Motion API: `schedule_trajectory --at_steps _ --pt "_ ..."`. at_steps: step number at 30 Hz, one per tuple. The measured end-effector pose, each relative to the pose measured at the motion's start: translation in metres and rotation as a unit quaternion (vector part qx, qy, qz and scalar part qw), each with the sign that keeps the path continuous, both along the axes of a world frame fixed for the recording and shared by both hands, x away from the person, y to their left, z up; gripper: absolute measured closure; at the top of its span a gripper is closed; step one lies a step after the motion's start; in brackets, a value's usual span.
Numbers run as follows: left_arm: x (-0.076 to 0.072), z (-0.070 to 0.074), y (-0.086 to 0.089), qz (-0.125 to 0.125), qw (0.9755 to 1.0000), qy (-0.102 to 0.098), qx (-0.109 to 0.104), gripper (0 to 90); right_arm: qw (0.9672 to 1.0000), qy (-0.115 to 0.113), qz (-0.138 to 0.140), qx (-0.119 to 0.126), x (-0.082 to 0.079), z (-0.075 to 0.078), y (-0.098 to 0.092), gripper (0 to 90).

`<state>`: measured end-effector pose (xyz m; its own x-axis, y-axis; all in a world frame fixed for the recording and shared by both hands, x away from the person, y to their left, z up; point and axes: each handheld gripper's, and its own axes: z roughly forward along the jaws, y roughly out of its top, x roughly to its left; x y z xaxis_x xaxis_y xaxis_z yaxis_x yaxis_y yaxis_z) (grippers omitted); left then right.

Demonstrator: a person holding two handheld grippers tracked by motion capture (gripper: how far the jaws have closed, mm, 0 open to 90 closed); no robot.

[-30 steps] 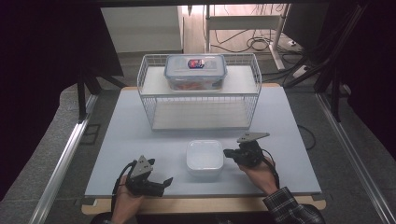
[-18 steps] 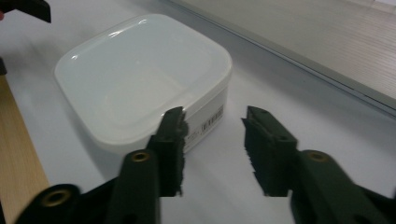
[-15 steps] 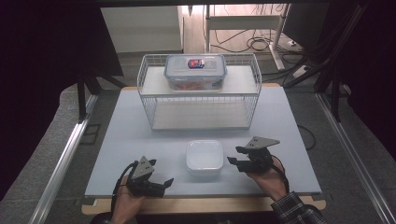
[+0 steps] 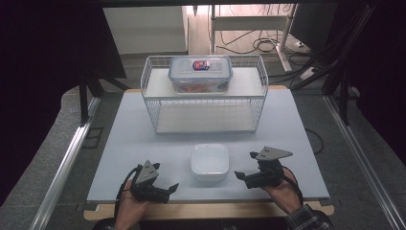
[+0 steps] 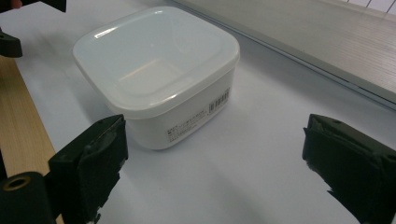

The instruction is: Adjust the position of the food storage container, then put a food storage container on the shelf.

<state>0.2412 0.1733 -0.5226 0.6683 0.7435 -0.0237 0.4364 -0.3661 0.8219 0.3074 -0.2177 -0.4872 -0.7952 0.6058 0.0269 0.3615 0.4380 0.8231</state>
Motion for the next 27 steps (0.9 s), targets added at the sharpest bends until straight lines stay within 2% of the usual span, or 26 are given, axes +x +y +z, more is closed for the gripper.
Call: schedule_trajectory --at_steps 3,9,10,12,14,16,18,22,24,27 --pt "0.0 0.001 0.0 0.004 1.0 0.004 -0.003 1.8 1.0 0.0 -0.001 0.001 0.002 -0.001 0.0 4.1" --pt "0.0 0.003 -0.001 0.011 0.9998 0.014 -0.001 1.9 0.9997 0.006 -0.008 -0.02 0.003 -0.004 0.004 0.7" --pt "0.0 0.004 -0.001 0.013 0.9998 0.014 0.003 1.7 0.9997 0.01 -0.011 -0.021 0.003 -0.004 0.004 0.6" --pt "0.0 0.006 -0.002 0.009 0.9999 0.014 -0.002 1.9 0.9996 0.019 -0.011 -0.018 0.004 -0.003 0.005 0.7" --pt "0.0 0.008 -0.003 0.008 0.9999 0.015 -0.001 2.2 0.9996 0.02 -0.01 -0.018 0.003 -0.001 0.007 1.1" --pt "0.001 0.01 -0.006 0.008 0.9998 0.016 0.008 4.5 0.9992 0.014 -0.016 -0.034 0.002 0.002 0.01 3.1" --pt "0.002 0.014 -0.009 0.006 0.9996 0.022 0.016 8.7 0.9989 0.025 -0.011 -0.037 0.003 0.004 0.011 4.2" --pt "0.006 0.024 -0.015 0.0 0.9996 0.017 0.022 16.0 0.9983 0.039 -0.007 -0.042 0.005 0.007 0.012 8.1" --pt "0.009 0.027 -0.018 -0.003 0.9997 0.014 0.022 18.5 0.9987 0.035 0.0 -0.037 0.006 0.01 0.012 11.4" --pt "0.018 0.03 -0.02 -0.012 0.9997 0.018 0.007 21.1 0.9991 0.029 0.005 -0.032 0.007 0.017 0.013 17.3"
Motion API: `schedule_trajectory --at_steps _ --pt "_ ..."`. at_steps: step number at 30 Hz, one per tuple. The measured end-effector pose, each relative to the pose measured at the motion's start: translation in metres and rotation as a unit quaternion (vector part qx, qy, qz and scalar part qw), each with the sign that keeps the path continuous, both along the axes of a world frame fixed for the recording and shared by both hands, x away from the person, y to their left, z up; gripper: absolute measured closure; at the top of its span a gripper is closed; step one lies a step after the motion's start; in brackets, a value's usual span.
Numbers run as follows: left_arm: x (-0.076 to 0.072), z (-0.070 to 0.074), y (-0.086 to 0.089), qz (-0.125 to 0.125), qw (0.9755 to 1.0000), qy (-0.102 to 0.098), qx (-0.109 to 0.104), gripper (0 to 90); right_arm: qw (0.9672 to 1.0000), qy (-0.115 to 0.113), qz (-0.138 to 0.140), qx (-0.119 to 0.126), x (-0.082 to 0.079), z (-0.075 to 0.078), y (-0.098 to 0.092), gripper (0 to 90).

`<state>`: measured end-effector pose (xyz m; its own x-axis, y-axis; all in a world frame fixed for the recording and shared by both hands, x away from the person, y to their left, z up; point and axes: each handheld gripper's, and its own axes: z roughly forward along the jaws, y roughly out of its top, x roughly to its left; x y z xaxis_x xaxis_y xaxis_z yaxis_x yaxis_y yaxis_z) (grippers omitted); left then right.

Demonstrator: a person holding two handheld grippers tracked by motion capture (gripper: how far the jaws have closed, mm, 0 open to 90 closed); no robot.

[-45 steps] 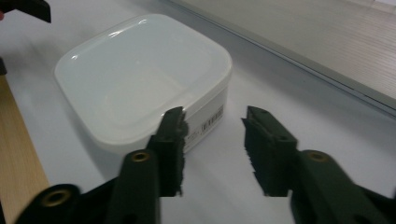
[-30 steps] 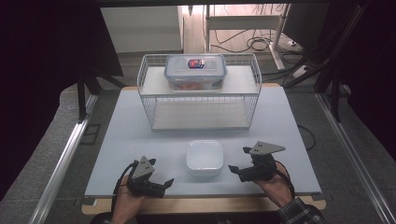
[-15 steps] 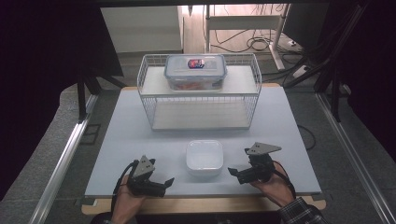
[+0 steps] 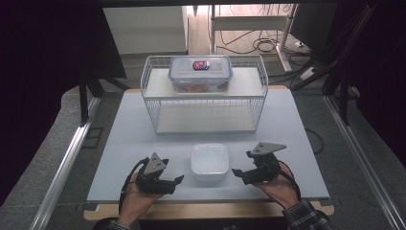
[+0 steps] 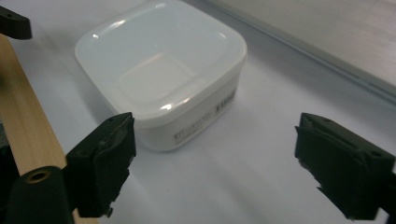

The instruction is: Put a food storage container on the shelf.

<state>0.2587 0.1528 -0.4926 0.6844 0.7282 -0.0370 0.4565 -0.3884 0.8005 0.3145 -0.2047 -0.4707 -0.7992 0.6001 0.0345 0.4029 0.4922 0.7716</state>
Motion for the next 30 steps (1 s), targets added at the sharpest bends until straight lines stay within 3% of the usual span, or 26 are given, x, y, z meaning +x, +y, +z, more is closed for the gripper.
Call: schedule_trajectory --at_steps 5,9,15,18,20,21,26,30 --pt "0.015 0.006 -0.003 -0.007 0.9997 0.012 -0.019 25.7 0.9997 -0.013 0.005 0.018 0.004 0.005 0.005 24.1" --pt "0.027 0.014 -0.011 -0.018 0.9994 0.013 -0.028 26.2 0.9997 -0.016 0.01 0.014 0.009 0.009 0.014 28.8" --pt "0.046 0.014 -0.03 -0.035 0.9993 0.015 -0.004 27.3 0.9991 0.02 0.016 0.034 0.022 0.01 0.024 34.5" --pt "0.055 0.007 -0.033 -0.039 0.9987 0.031 -0.012 26.9 0.9992 0.026 0.014 0.026 0.026 0.003 0.028 35.6" --pt "0.06 0.001 -0.037 -0.034 0.9987 0.039 -0.003 21.9 0.9994 0.029 0.009 0.018 0.029 -0.002 0.029 35.3" --pt "0.061 -0.002 -0.037 -0.033 0.9985 0.041 -0.01 17.4 0.9992 0.033 0.008 0.02 0.032 -0.004 0.028 34.9" --pt "0.066 -0.009 -0.033 -0.046 0.9944 0.076 -0.057 20.6 0.9954 0.083 0.021 0.043 0.038 -0.015 0.031 33.7" --pt "0.065 -0.014 -0.036 -0.076 0.9859 0.118 -0.092 20.1 0.9936 0.1 0.022 0.048 0.033 -0.015 0.031 35.1"
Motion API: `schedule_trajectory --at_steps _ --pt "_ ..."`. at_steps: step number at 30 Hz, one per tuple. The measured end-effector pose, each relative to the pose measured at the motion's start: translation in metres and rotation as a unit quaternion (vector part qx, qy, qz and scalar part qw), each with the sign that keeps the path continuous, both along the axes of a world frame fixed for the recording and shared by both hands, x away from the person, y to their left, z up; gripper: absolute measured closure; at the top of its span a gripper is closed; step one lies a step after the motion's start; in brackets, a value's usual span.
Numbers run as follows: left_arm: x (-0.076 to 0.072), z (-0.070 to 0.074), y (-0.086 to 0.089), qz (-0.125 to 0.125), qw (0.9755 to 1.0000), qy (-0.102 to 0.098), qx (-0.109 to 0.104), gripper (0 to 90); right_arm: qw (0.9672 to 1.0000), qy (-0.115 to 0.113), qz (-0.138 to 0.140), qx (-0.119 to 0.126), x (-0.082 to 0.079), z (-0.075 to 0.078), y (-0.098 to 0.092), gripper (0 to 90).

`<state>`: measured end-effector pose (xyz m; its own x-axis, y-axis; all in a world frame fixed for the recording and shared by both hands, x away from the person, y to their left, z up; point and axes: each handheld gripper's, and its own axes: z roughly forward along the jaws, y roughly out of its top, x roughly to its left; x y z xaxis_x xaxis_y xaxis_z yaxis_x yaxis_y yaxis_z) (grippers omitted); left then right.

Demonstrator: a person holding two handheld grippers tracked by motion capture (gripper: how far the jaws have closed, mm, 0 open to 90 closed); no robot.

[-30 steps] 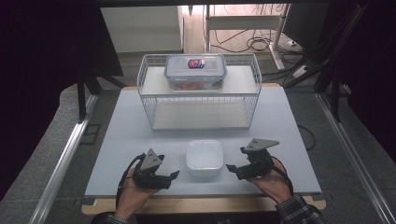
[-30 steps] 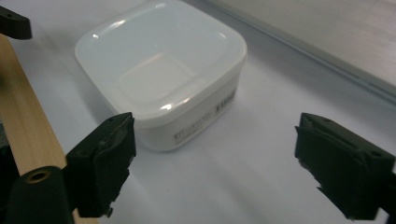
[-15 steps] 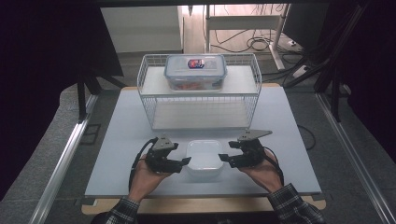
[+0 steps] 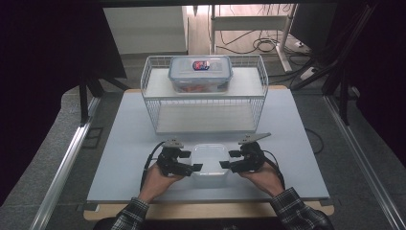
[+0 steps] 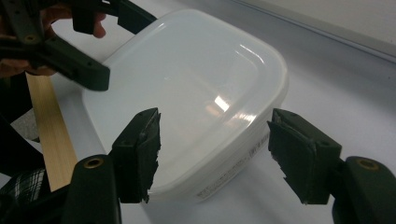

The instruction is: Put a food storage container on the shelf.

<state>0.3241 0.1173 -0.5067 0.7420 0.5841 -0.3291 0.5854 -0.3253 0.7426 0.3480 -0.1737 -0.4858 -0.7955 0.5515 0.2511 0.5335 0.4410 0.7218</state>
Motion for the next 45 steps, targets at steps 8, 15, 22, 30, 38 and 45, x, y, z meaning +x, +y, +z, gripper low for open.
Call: schedule_trajectory --at_steps 8,15,22,30,38,45 --pt "-0.019 0.007 0.005 0.015 0.9998 0.007 0.01 35.0 0.9987 0.05 -0.009 0.01 -0.011 0.002 -0.005 48.9" --pt "-0.02 0.008 0.013 0.048 0.9985 0.008 -0.024 62.8 0.9987 0.028 -0.042 0.004 -0.015 0.011 -0.007 64.2" --pt "-0.021 0.009 0.014 0.084 0.9958 -0.005 -0.035 75.0 0.996 0.034 -0.067 0.047 -0.011 0.009 -0.014 78.7" --pt "-0.02 0.01 0.013 0.107 0.9936 -0.013 -0.032 78.0 0.9966 0.005 -0.074 0.035 -0.013 0.009 -0.01 79.1" --pt "-0.021 0.027 0.016 0.106 0.9928 -0.041 -0.038 78.3 0.9965 -0.026 -0.064 0.047 -0.013 0.025 -0.009 79.3" --pt "-0.016 0.047 0.018 0.107 0.9916 -0.064 -0.036 78.3 0.9957 -0.046 -0.06 0.054 -0.008 0.041 -0.009 79.4"
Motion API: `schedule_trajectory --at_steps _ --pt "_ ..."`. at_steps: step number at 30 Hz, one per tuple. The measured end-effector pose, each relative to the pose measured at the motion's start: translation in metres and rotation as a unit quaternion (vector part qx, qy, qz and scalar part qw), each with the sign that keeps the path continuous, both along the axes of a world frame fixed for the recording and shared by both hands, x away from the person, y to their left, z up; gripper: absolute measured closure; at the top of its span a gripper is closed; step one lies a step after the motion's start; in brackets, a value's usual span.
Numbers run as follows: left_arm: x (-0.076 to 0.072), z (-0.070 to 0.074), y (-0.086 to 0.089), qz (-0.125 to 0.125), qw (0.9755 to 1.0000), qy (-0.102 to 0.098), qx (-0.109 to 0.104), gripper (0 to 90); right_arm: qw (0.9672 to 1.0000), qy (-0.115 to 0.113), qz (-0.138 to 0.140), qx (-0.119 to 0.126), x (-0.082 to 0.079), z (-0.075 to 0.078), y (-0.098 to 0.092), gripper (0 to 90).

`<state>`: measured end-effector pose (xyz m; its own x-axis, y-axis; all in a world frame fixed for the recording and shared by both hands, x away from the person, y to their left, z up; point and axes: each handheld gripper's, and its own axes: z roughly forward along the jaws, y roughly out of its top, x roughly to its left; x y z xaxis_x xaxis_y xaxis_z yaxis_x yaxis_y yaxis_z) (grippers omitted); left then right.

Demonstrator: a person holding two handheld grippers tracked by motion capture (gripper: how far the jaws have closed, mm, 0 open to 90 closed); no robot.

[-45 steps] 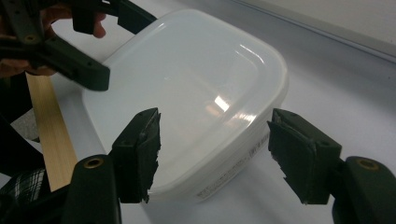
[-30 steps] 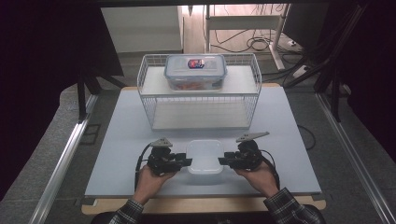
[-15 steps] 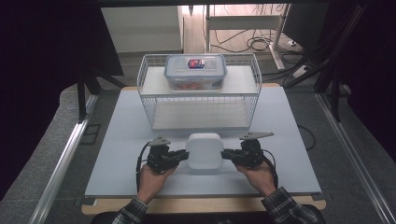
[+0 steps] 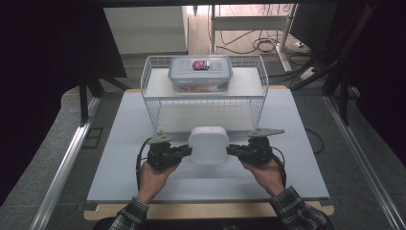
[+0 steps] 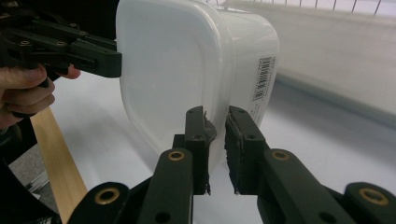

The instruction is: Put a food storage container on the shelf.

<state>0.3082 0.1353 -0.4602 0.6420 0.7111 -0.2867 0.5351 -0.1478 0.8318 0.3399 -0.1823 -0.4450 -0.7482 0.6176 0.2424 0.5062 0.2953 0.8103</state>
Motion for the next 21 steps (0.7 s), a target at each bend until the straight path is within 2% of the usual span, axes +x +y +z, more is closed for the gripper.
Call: schedule_trajectory --at_steps 12,21 --pt "0.008 0.045 0.006 0.007 0.9989 -0.044 0.012 78.4 0.999 -0.044 0.006 0.002 0.011 0.046 0.008 79.3" --pt "0.015 0.077 0.011 0.016 0.9974 -0.068 0.015 78.4 0.9981 -0.06 0.009 0.008 0.022 0.073 0.013 79.3"
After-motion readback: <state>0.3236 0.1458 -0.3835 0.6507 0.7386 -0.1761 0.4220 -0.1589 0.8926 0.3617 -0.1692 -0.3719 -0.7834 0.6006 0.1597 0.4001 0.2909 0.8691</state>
